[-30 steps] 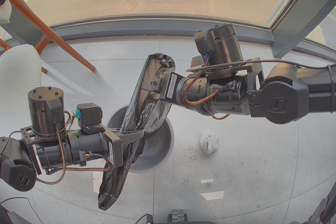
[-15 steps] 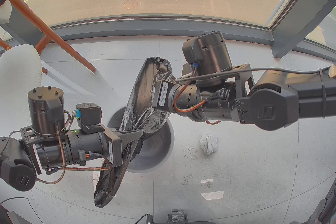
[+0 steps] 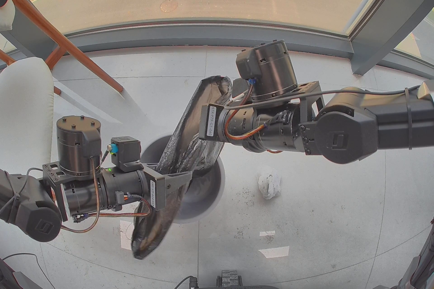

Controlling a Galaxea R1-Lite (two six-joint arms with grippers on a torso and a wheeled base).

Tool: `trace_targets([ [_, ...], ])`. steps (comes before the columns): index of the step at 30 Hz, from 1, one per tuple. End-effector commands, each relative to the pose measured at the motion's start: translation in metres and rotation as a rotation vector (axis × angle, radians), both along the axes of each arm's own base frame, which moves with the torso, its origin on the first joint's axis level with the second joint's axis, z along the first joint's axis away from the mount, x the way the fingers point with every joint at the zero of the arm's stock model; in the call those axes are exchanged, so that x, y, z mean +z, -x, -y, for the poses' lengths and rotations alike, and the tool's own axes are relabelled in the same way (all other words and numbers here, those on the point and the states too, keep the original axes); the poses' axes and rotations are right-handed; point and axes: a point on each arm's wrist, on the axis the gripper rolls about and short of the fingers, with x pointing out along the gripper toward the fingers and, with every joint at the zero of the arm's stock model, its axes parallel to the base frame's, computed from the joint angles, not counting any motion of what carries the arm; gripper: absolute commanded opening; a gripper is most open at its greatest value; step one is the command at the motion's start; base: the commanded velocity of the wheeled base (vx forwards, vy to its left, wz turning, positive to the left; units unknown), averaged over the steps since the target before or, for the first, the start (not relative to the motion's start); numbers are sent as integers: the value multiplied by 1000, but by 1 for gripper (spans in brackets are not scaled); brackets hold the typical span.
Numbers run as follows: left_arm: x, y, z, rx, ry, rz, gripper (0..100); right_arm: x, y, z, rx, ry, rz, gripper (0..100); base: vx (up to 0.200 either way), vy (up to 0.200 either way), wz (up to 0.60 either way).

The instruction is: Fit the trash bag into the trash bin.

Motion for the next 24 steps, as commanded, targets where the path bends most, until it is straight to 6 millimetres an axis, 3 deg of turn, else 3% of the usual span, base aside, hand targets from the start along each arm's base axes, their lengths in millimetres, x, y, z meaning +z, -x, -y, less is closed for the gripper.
trace_targets([
  [1, -6, -12, 3, 15, -9, -18, 100, -5, -7, 5, -15, 17, -4, 0, 0, 0, 0],
  [6, -14, -21, 2, 31, -19, -38, 100, -15, -3, 11, 4, 78, -7, 0, 0, 0, 0],
  [12, -27, -34, 7, 44, -42, -71, 100, -13, -2, 12, 17, 91, 10, 0, 0, 0, 0],
  [22, -51, -55, -3, 107, -74, -136, 100, -8, -3, 17, 6, 83, 17, 0, 0, 0, 0],
  [23, -53, -57, -2, 104, -76, -140, 0, -7, -3, 17, 6, 81, 19, 0, 0, 0, 0],
  [24, -56, -58, 0, 99, -78, -146, 0, -6, -3, 18, 4, 79, 21, 0, 0, 0, 0],
])
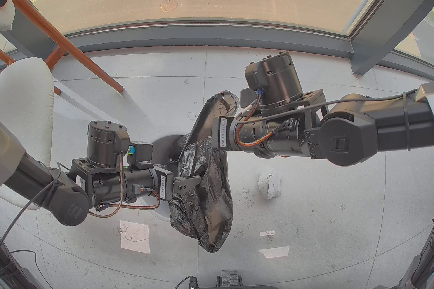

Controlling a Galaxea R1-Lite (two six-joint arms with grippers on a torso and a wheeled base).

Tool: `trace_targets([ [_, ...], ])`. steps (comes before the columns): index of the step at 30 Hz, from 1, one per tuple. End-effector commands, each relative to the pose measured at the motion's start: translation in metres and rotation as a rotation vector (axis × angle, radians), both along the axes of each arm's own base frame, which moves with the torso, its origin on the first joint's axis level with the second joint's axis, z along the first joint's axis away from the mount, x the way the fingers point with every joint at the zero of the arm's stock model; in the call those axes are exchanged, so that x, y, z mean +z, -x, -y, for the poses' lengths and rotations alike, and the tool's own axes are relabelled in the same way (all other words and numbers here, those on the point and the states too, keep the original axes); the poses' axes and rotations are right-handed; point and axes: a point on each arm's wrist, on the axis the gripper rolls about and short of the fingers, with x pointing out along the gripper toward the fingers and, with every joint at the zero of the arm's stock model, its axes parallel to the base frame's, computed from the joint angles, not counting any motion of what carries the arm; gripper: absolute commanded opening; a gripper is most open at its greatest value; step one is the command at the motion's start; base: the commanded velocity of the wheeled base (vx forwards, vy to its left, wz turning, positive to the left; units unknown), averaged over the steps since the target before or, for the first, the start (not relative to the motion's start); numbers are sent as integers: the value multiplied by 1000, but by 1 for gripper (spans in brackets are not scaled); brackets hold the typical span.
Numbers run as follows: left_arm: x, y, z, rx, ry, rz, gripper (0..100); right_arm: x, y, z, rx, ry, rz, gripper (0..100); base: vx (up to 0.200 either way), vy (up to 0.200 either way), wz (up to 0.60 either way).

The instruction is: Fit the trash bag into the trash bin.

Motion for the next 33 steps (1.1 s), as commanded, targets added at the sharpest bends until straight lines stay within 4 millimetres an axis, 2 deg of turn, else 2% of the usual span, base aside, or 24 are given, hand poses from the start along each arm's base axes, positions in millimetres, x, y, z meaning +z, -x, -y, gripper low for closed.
trace_targets([
  [1, -16, -10, 3, -2, -15, -40, 0, 7, 0, 5, -9, -12, 12, 0, 0, 0, 0],
  [4, -20, -12, 11, -43, -6, -53, 0, 6, -2, 9, -19, -9, 8, 0, 0, 0, 0],
  [11, -24, -22, 23, -69, 14, -32, 0, 0, 8, 18, 22, 32, -8, 0, 0, 0, 0],
  [17, -25, -21, 13, -23, 14, -45, 0, -6, 3, 21, 31, 30, 39, 0, 0, 0, 0],
  [18, -21, -21, 9, -11, 21, -35, 0, -7, 2, 22, 30, 29, 50, 0, 0, 0, 0],
  [20, 2, -18, 1, 10, 44, 22, 0, -8, -3, 29, 23, 41, 70, 0, 0, 0, 0],
  [21, 3, -18, 0, 11, 46, 27, 0, -9, -3, 29, 23, 43, 69, 0, 0, 0, 0],
  [22, 17, -16, -9, 34, 60, 59, 0, -10, -5, 32, 36, 51, 71, 0, 0, 0, 0],
  [25, 38, -10, -24, 67, 68, 78, 0, -14, -7, 38, 86, 67, 64, 0, 0, 0, 0],
  [26, 39, -9, -25, 69, 68, 80, 0, -14, -7, 37, 88, 68, 65, 0, 0, 0, 0],
  [29, 63, 9, -41, 101, 56, 54, 0, -17, -11, 42, 108, 88, 72, 0, 0, 0, 0],
  [33, 78, 25, -56, 135, 38, 20, 0, -21, -17, 44, 135, 77, 59, 0, 0, 0, 0],
])
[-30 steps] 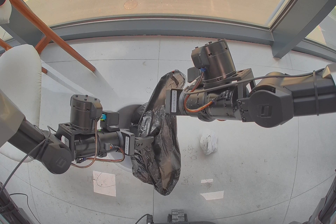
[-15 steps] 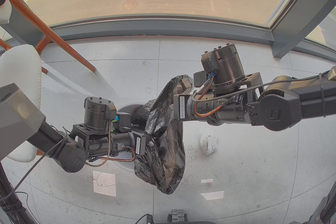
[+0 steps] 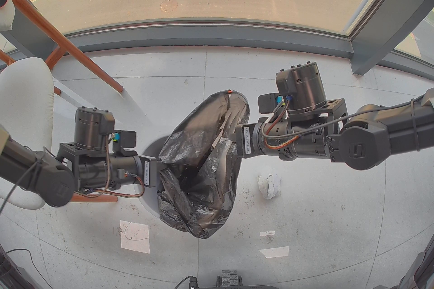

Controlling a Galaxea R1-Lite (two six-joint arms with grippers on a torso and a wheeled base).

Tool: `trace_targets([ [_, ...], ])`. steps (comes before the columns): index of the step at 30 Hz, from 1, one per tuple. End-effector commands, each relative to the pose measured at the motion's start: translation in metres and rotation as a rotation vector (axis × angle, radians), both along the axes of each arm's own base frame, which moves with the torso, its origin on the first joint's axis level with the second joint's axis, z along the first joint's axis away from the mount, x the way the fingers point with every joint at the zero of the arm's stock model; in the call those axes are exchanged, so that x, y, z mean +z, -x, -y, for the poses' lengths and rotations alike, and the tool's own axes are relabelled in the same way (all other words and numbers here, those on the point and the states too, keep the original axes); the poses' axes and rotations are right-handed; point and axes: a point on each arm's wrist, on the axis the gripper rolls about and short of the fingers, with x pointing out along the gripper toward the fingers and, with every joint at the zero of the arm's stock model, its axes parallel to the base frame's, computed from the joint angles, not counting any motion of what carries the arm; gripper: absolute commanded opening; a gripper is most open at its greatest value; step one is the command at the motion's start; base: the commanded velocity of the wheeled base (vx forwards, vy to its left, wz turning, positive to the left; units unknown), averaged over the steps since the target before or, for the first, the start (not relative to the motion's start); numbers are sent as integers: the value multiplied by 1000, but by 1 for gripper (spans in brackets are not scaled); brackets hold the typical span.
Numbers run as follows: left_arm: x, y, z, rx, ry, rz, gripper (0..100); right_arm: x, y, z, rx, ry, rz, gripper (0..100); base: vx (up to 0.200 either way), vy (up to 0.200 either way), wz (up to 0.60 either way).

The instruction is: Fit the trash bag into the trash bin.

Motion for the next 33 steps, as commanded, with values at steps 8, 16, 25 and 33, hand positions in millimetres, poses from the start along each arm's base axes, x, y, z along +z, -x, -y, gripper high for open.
trace_targets([
  [8, 50, 19, -43, 128, 11, 93, 0, -31, -40, 21, 46, 49, -39, 0, 0, 0, 0],
  [16, 38, 24, -34, 65, -62, 84, 0, -45, -67, 30, 23, 40, -23, 0, 0, 0, 0],
  [25, -16, 38, -1, -69, -91, -119, 0, -39, -65, 21, 51, 5, 31, 0, 0, 0, 0],
  [33, -17, 5, 14, -75, -88, -101, 100, -42, -55, 12, 78, 1, 30, 0, 0, 0, 0],
])
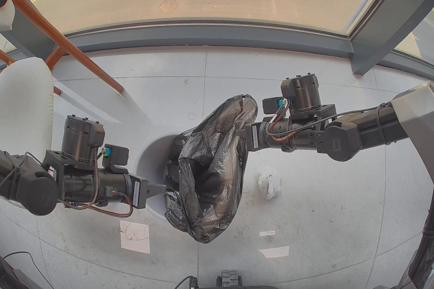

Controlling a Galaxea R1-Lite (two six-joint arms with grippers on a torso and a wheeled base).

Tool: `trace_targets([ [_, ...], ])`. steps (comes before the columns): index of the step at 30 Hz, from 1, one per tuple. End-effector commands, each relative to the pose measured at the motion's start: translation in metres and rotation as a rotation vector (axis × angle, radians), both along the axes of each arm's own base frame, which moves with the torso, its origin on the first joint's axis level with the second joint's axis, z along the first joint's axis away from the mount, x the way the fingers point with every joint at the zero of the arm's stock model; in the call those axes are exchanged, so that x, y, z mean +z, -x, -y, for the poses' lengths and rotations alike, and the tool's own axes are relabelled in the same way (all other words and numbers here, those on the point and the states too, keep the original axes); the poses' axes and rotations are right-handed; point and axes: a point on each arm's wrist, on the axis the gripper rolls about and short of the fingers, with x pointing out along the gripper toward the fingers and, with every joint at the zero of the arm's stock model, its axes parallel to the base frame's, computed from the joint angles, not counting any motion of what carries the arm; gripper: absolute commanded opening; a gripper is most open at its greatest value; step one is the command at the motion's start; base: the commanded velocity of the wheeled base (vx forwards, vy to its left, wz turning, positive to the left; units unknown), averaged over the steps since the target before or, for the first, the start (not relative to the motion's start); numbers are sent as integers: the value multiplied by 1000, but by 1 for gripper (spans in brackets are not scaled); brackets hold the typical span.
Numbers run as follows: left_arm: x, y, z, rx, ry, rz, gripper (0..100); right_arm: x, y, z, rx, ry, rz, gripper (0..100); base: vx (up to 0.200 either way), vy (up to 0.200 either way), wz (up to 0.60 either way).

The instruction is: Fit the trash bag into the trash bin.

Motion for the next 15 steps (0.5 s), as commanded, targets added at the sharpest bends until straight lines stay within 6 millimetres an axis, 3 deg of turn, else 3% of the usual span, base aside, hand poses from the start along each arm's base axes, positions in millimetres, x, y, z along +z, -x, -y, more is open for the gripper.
trace_targets([
  [1, -11, -24, 13, -9, -9, -22, 100, -1, 6, -6, 20, 1, -2, 0, 0, 0, 0],
  [13, -43, -92, 49, 7, 49, 22, 100, 4, 16, 1, 13, 5, -6, 0, 0, 0, 0],
  [14, -45, -96, 51, 12, 56, 22, 0, 3, 17, 2, 13, 4, -5, 0, 0, 0, 0],
  [15, -46, -99, 54, 15, 66, 24, 0, 3, 17, 3, 12, 0, 3, 0, 0, 0, 0],
])
